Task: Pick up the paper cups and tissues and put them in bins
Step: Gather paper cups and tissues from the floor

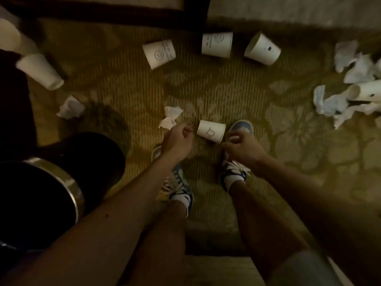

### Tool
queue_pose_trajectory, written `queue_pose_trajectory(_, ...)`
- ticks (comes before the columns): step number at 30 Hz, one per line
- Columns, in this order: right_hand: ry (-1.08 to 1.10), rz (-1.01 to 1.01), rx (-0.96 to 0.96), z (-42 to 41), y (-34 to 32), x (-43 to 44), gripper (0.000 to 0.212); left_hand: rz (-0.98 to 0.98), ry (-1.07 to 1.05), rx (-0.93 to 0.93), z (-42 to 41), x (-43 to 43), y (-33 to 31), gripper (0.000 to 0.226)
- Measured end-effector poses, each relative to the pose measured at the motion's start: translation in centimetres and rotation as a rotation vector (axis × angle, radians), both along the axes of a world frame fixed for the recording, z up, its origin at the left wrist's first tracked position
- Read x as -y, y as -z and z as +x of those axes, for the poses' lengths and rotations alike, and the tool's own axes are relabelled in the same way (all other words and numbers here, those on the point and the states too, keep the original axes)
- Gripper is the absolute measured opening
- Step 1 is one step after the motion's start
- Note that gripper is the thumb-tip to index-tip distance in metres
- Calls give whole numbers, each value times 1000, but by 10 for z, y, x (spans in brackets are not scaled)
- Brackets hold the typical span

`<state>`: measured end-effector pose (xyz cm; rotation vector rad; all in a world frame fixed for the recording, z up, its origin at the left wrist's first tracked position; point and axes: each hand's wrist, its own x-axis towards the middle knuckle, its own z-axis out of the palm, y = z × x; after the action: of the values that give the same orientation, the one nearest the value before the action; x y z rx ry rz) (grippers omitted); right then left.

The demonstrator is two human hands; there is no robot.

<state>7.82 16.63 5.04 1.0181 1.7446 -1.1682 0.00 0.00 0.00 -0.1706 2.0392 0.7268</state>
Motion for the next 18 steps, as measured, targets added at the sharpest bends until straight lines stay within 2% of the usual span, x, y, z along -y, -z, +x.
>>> queue_pose_trajectory(2,-334,190,-59,-11,28,-3,50,-11,-22,0,2,-4,25,17)
queue_pose_trajectory(4,-528,263,-108,-20,55,-8,55,4,-35,22,7,-6,49,20)
queue_pose_trajectory(10,-689,248,-98,-35,111,-7,84,169,-147,149,19,-6,89,26)
queue_pose_trajectory(14,-868,161,-92,-44,131,-3,86,339,-519,404,14,-9,93,7)
queue_pose_trajectory(18,-912,206,-159,-75,137,-8,79,400,-570,296,-5,-8,94,11)
